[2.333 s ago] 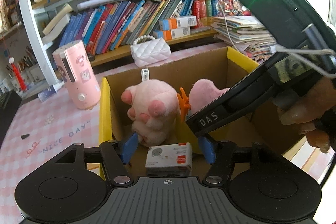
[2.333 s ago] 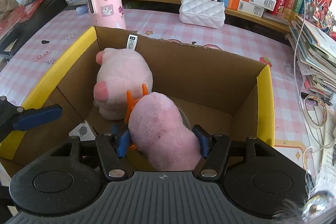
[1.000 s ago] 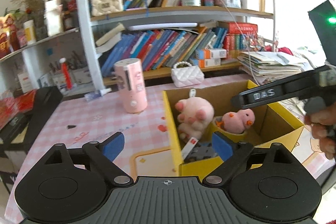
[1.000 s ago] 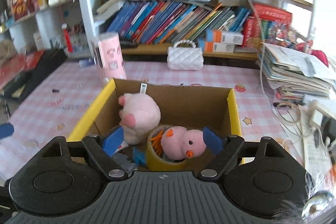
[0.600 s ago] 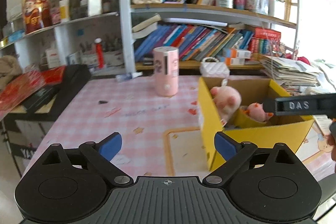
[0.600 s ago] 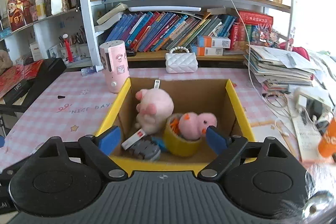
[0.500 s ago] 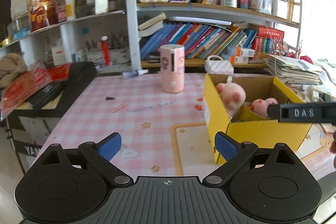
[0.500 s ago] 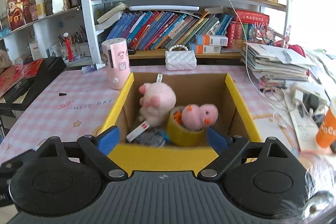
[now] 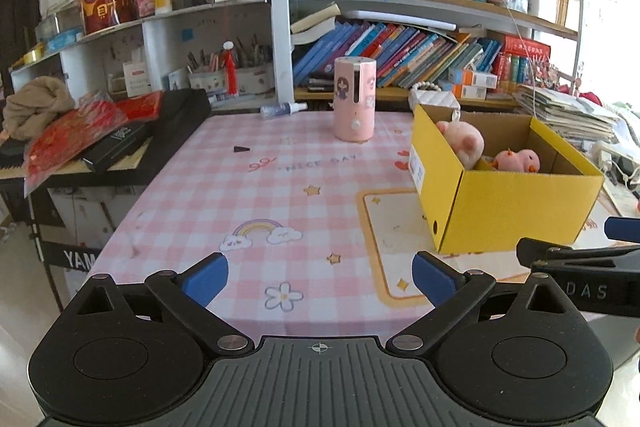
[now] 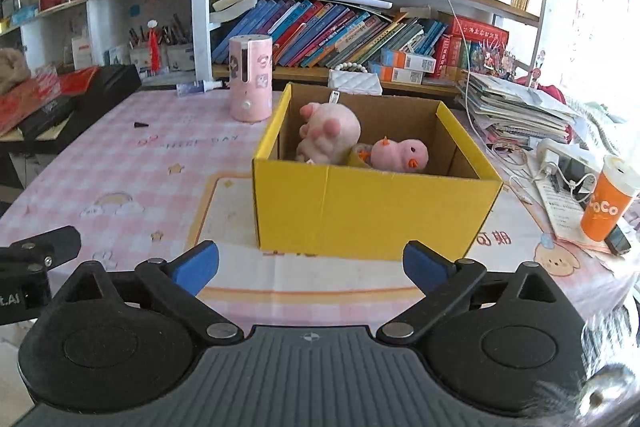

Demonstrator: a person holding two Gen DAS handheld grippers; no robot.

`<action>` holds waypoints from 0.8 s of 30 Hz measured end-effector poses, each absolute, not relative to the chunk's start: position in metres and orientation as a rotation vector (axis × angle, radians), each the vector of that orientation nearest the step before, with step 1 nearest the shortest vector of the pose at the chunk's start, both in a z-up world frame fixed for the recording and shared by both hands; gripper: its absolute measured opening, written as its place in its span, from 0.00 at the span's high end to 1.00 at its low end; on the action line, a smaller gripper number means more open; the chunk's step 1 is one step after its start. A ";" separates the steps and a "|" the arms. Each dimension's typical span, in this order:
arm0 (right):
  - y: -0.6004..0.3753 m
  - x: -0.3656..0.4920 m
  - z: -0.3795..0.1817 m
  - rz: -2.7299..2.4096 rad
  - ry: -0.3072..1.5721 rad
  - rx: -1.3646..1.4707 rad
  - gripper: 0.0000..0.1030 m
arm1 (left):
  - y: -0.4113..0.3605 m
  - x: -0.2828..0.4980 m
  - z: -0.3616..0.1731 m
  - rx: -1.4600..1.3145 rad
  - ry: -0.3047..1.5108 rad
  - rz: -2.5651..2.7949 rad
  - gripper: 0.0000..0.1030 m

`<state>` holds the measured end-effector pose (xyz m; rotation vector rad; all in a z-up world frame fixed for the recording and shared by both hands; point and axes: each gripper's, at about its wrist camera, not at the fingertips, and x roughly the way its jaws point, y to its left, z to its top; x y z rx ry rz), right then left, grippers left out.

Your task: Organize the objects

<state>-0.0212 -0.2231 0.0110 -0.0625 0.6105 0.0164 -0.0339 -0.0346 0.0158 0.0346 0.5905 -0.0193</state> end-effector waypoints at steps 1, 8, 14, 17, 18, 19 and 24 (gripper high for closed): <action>-0.221 -0.025 0.010 0.018 0.614 -0.064 0.03 | -0.034 -0.036 0.015 0.036 0.590 -0.019 0.03; -0.216 -0.037 0.004 0.007 0.626 -0.057 0.00 | -0.032 -0.044 0.010 0.045 0.603 -0.031 0.03; -0.213 -0.040 0.001 0.005 0.637 -0.050 0.00 | -0.033 -0.047 0.008 0.057 0.611 -0.036 0.03; -0.212 -0.040 -0.001 0.007 0.646 -0.050 0.00 | -0.033 -0.048 0.007 0.059 0.613 -0.042 0.03; -0.212 -0.040 -0.001 0.007 0.649 -0.050 0.00 | -0.034 -0.049 0.007 0.060 0.614 -0.045 0.03; -0.212 -0.039 -0.001 0.007 0.652 -0.049 0.00 | -0.034 -0.049 0.007 0.062 0.615 -0.048 0.03; -0.211 -0.039 -0.002 -0.001 0.659 -0.047 0.00 | -0.035 -0.049 0.006 0.063 0.616 -0.046 0.03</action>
